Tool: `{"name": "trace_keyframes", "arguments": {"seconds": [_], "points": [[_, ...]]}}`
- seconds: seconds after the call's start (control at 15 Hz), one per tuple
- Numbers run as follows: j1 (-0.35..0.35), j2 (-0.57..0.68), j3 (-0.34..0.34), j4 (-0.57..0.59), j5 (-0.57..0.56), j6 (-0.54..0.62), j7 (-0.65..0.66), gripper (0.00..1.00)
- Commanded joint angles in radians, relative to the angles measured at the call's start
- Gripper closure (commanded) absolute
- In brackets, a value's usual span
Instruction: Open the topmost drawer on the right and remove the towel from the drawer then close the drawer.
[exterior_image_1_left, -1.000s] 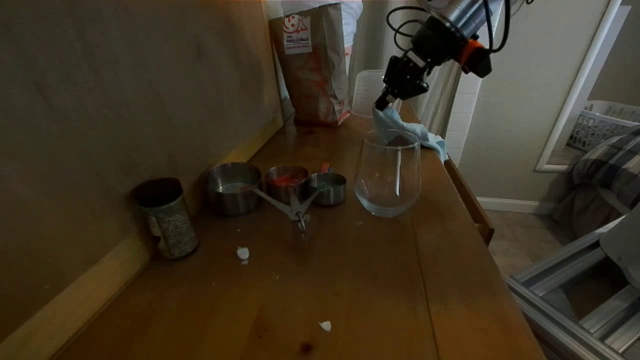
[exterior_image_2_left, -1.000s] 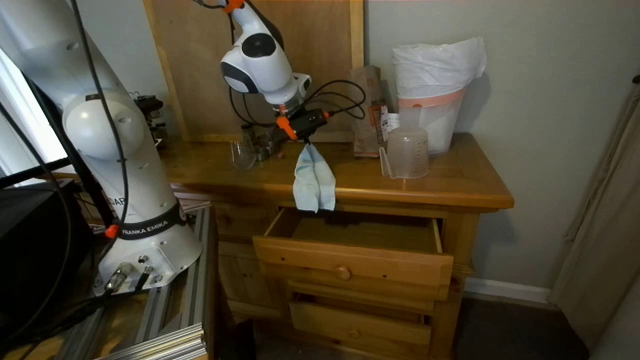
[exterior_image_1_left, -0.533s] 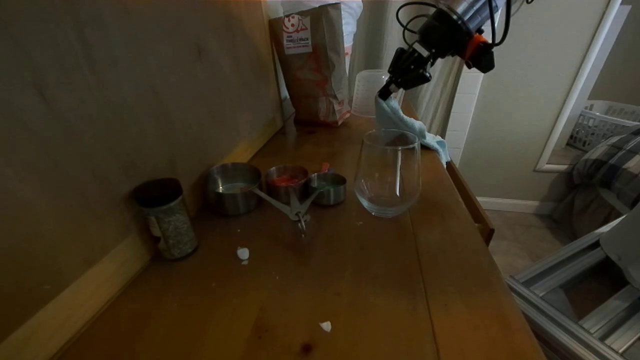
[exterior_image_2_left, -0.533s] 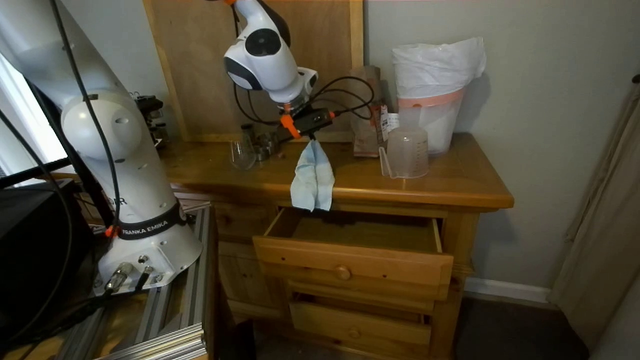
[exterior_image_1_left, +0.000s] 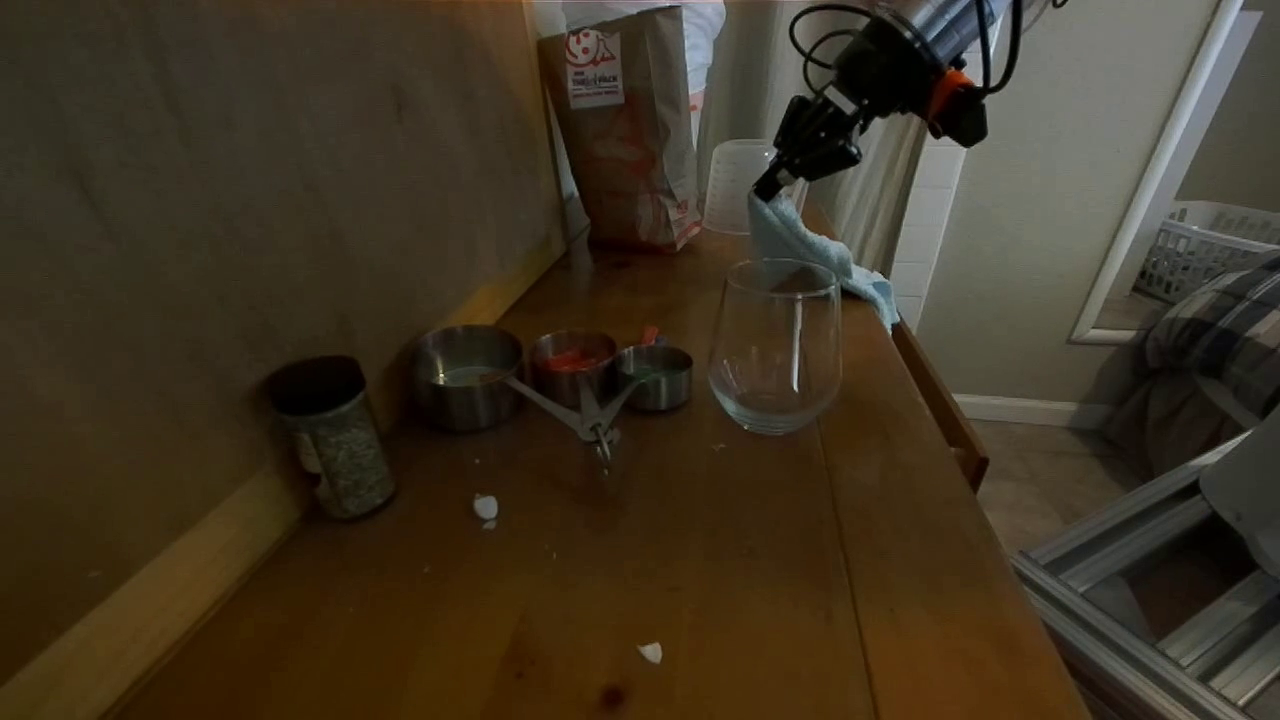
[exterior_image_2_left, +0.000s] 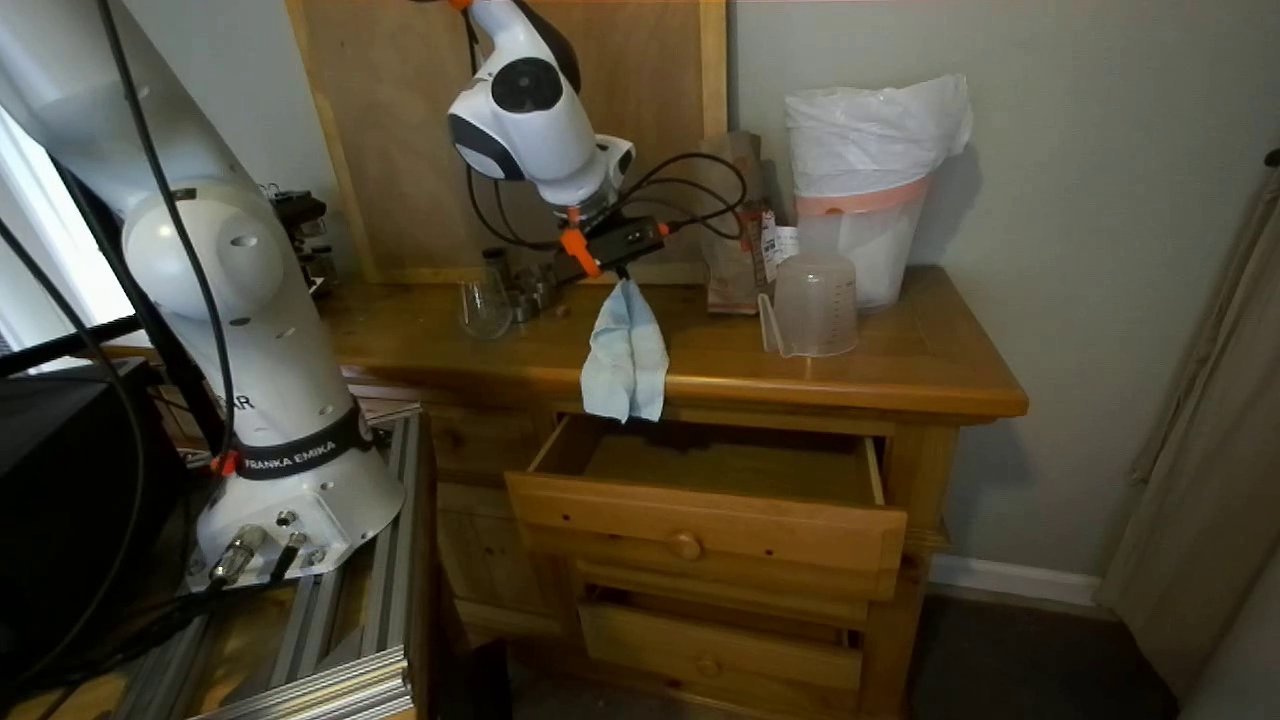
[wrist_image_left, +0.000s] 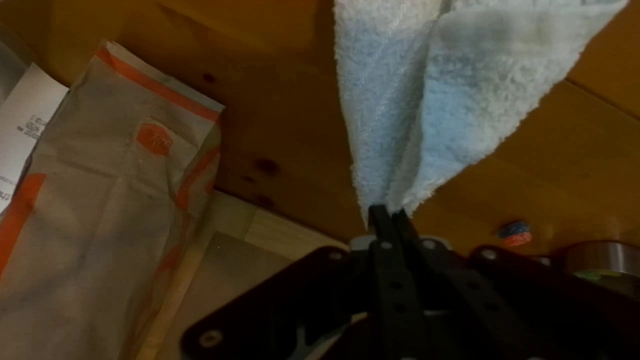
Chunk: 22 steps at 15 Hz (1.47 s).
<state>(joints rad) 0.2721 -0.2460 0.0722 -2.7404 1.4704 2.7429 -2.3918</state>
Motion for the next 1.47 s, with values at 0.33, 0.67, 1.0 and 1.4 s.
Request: {"name": "trace_keyframes", "arguments": {"seconds": [0.33,0.67,1.0,1.4], "points": [[0.046,0.072,0.095,0.110,-0.012,0.068,0.006,1.00],[0.038,0.095,0.099,0.104,-0.033,0.133,0.026,0.72],[0.040,0.063,0.115,0.064,-0.184,0.131,0.149,0.39],[-0.040,-0.054,0.114,-0.068,-0.576,0.067,0.497,0.01]]}}
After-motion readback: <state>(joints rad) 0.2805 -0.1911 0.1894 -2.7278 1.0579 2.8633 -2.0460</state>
